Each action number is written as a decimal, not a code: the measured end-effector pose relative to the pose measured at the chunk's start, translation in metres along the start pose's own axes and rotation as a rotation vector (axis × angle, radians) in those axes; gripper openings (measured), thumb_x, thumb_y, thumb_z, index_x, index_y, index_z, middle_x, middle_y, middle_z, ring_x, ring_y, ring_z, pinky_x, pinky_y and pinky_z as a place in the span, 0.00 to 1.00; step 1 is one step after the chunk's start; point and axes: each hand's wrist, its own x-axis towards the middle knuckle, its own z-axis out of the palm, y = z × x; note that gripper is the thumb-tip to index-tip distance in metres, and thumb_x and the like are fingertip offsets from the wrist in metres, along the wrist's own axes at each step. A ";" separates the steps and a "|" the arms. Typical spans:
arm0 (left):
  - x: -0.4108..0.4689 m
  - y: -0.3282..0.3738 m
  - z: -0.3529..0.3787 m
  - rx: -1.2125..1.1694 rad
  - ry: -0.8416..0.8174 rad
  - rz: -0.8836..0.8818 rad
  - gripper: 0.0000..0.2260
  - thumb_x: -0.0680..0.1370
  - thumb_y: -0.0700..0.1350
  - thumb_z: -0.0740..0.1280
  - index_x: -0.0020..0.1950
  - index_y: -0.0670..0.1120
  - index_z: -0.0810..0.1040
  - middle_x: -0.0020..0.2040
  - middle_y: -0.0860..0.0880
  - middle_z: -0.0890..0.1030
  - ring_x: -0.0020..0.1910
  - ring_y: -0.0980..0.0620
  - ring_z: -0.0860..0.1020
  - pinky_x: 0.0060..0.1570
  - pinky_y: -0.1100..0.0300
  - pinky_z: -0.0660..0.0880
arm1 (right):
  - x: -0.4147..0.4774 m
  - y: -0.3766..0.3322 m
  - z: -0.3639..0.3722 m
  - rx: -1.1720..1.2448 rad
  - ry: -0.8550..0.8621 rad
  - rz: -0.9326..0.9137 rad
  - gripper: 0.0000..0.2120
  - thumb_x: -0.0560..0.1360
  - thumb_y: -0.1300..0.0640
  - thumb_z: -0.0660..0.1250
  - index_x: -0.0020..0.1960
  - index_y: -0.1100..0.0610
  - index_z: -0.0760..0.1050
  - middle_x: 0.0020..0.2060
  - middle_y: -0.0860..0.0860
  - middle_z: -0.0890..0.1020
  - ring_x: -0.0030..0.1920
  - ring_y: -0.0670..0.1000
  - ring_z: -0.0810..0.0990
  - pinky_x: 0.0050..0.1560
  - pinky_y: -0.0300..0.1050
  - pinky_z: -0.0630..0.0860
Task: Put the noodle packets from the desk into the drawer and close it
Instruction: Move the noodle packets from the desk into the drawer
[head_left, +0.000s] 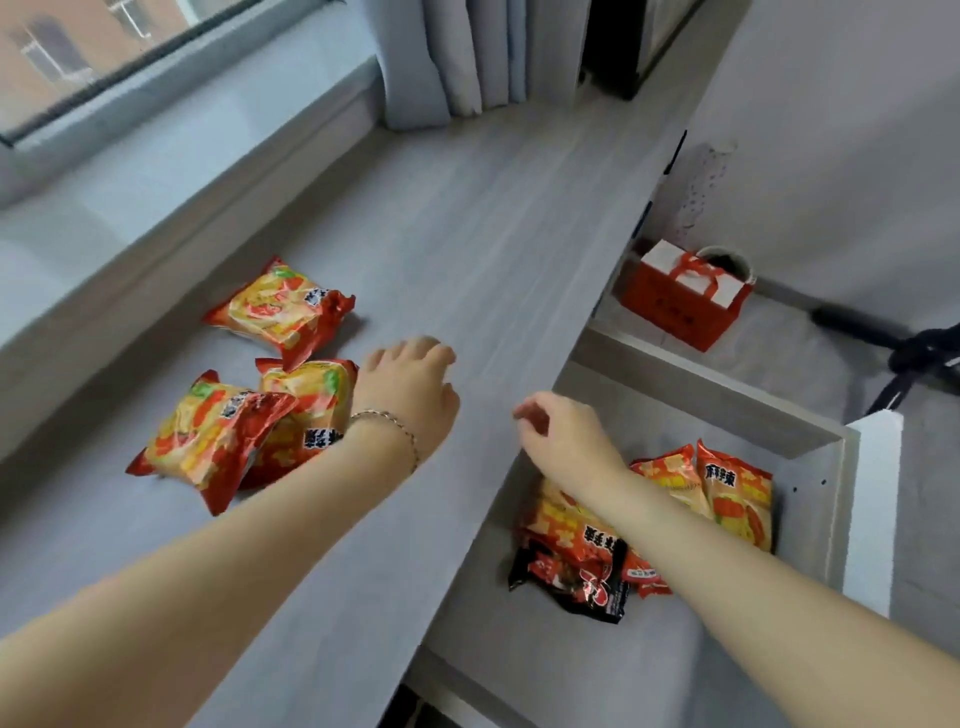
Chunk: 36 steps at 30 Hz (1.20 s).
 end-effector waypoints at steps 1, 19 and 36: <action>0.000 -0.026 -0.010 0.031 0.022 -0.103 0.20 0.78 0.48 0.62 0.70 0.49 0.67 0.73 0.47 0.65 0.73 0.45 0.62 0.71 0.49 0.59 | 0.006 -0.024 0.011 0.002 -0.045 -0.018 0.11 0.76 0.59 0.60 0.55 0.57 0.77 0.49 0.54 0.82 0.53 0.55 0.80 0.51 0.44 0.74; -0.041 -0.176 0.009 -0.329 -0.252 -0.617 0.29 0.70 0.58 0.70 0.69 0.62 0.64 0.75 0.45 0.57 0.72 0.36 0.57 0.69 0.41 0.63 | 0.027 -0.132 0.153 0.587 -0.305 0.548 0.26 0.69 0.53 0.70 0.64 0.62 0.70 0.61 0.57 0.78 0.57 0.56 0.77 0.48 0.43 0.70; -0.072 0.048 0.033 -0.234 -0.260 0.319 0.33 0.68 0.63 0.70 0.69 0.65 0.60 0.77 0.52 0.47 0.75 0.41 0.42 0.72 0.43 0.60 | -0.038 0.115 -0.011 0.733 0.504 0.885 0.29 0.72 0.43 0.64 0.65 0.62 0.69 0.55 0.60 0.80 0.48 0.57 0.79 0.44 0.49 0.76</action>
